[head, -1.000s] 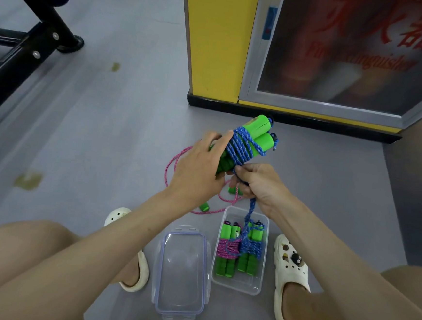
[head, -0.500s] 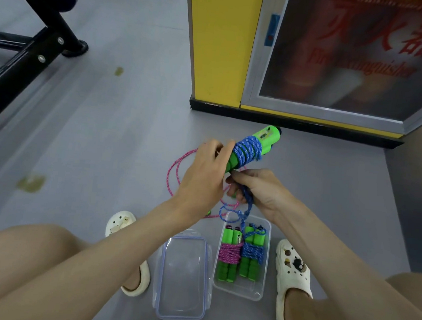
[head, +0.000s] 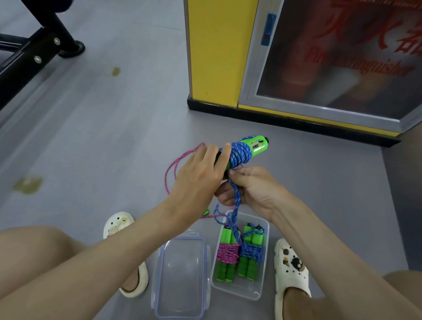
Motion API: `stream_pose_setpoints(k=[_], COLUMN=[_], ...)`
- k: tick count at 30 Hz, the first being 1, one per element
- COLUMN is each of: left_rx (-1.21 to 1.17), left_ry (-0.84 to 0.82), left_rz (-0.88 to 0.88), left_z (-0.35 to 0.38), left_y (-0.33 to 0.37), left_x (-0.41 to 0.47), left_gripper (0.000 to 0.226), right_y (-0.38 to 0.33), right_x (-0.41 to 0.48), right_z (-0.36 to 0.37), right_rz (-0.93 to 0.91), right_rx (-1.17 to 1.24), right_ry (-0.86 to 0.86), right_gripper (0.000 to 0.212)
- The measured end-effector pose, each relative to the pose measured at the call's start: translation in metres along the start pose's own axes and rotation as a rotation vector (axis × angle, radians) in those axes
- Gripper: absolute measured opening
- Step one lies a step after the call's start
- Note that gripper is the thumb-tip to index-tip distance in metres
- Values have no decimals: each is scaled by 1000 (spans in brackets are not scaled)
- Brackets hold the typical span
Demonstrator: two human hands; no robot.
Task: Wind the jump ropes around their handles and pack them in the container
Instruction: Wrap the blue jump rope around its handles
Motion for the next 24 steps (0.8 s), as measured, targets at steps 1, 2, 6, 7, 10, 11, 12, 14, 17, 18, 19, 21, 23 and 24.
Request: stream_pose_setpoints(k=[1,2,6,7,10,11,12,14,17,18,19,21,23,24], left_rx=[13,27,71,77,48,32,22,10,-7,-15,-29,-108,-227,-276], left_ry=[16,29,64,70,94,98,103,104,107,104,91,59,15,-5], left_rz=[13,21,28,32,47,52,53,54,54,48,47,75,130,153], left_z=[0,-1,-2,-2,-2,-2,-1,1,4,5,7,12,18,20], left_y=[1,2,0,0,2,3,2,1,1,1,2,6,12,15], left_x=[0,0,2,2,0,-1,-2,-2,0,0,-1,-5,-10,-12], left_gripper=[68,65,63,63,56,55,55,55,43,45,50,60,70,73], right_y=[0,-1,-1,-1,-3,-5,-6,-9,-9,-9,-8,-7,-7,-6], right_x=[-1,0,2,3,3,2,0,-2,-1,0,2,3,4,5], right_z=[1,2,4,4,1,1,2,2,0,-3,-5,-11,-17,-20], right_rz=[3,4,4,0,-13,-14,-14,-8,-33,-42,-46,-55,-73,-85], right_rx=[-9,-10,45,51,76,92,107,134,125,116,103,61,25,11], right_ry=[-15,-27,-65,-73,-86,-94,-105,-120,-113,-106,-95,-37,58,98], right_gripper=[31,31,26,25,26,26,26,25,18,16,16,29,41,43])
Point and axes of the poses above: each hand's wrist, its own x-axis towards the middle knuckle, its own z-axis out of the palm, y = z × x, the point moved 6 cm from there along x, towards the middle knuckle, and after that the axes turned 8 degrees about x, right-handed, at the moved point
